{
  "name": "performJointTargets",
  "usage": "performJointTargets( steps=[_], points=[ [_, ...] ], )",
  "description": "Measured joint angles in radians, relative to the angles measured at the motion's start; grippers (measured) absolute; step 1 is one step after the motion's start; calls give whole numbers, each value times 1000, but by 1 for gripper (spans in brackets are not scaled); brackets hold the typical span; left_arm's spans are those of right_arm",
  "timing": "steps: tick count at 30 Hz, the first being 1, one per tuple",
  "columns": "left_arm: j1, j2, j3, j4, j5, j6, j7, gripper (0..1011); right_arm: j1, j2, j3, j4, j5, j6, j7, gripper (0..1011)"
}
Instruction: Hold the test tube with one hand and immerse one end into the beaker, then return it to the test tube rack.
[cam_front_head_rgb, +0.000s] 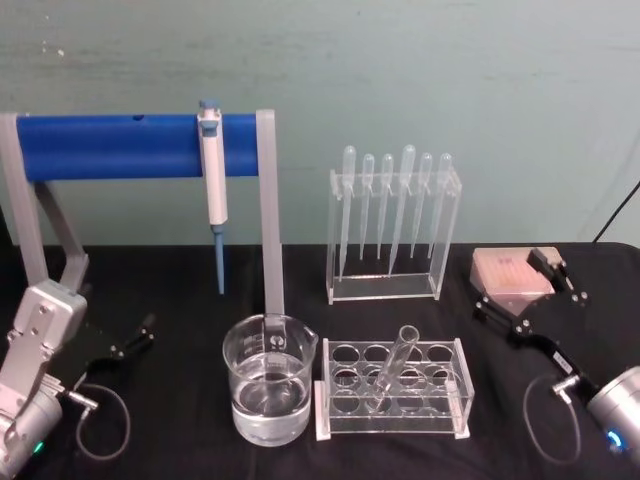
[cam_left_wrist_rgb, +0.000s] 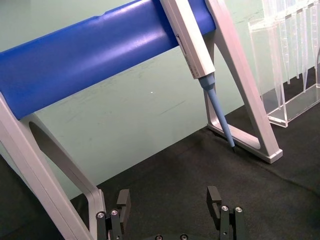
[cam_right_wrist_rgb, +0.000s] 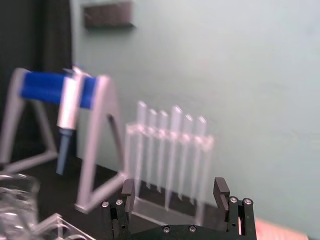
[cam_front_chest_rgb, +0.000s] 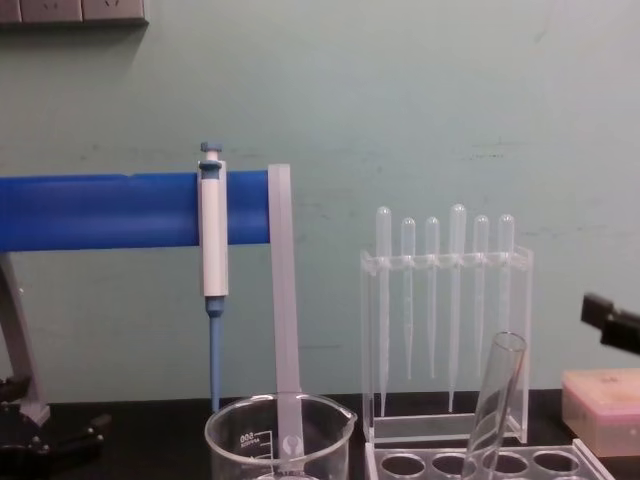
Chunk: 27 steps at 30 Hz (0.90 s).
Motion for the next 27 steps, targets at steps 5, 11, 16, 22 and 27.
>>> performJointTargets(
  steps=[5, 11, 16, 22, 27],
  points=[
    [0, 0, 0, 0, 0, 0, 0, 1000, -3, -41, 5, 25, -30, 43, -55, 1002],
    [0, 0, 0, 0, 0, 0, 0, 1000, 11, -63, 5, 42, -24, 122, -54, 1002],
    [0, 0, 0, 0, 0, 0, 0, 1000, 24, -80, 6, 52, -20, 183, -41, 1002],
    [0, 0, 0, 0, 0, 0, 0, 1000, 32, -96, 9, 60, -23, 225, -28, 1002],
    [0, 0, 0, 0, 0, 0, 0, 1000, 35, -107, 15, 68, -27, 245, -18, 1002]
  ],
)
